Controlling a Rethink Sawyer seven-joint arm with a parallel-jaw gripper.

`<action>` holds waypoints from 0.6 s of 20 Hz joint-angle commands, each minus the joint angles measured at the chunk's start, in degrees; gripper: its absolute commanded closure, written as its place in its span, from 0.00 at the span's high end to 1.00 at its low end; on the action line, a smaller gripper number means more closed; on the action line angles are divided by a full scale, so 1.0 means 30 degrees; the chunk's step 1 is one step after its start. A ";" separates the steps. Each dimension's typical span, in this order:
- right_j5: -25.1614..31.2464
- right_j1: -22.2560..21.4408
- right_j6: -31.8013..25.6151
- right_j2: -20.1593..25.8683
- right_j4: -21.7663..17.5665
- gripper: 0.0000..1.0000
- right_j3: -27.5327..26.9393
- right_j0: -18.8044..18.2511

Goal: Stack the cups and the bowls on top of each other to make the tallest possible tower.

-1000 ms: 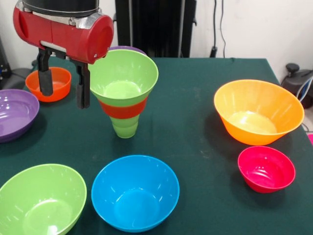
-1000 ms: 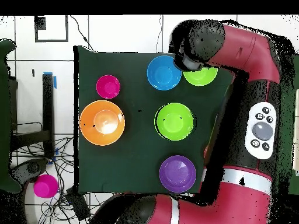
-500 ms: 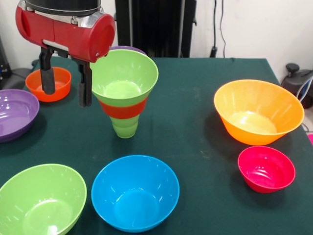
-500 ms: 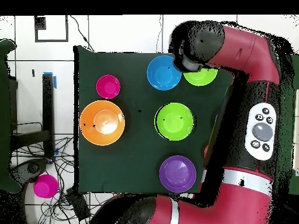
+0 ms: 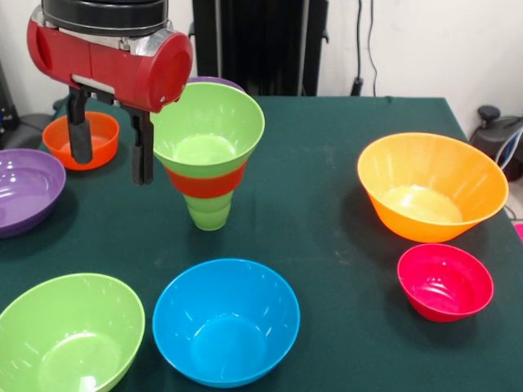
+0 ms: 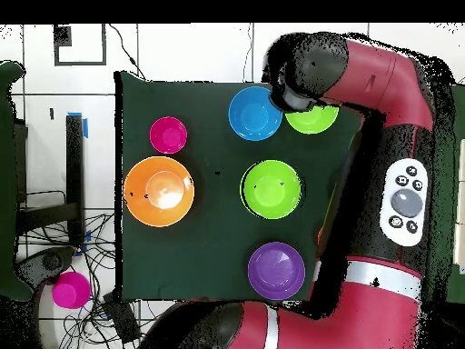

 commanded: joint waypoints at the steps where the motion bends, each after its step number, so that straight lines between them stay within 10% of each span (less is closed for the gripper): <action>1: 0.0354 0.1453 -0.1011 0.1164 -0.0862 1.00 -0.0859 0.0149; 12: 0.0009 0.0580 -0.0283 0.0737 -0.0526 1.00 0.0664 0.0438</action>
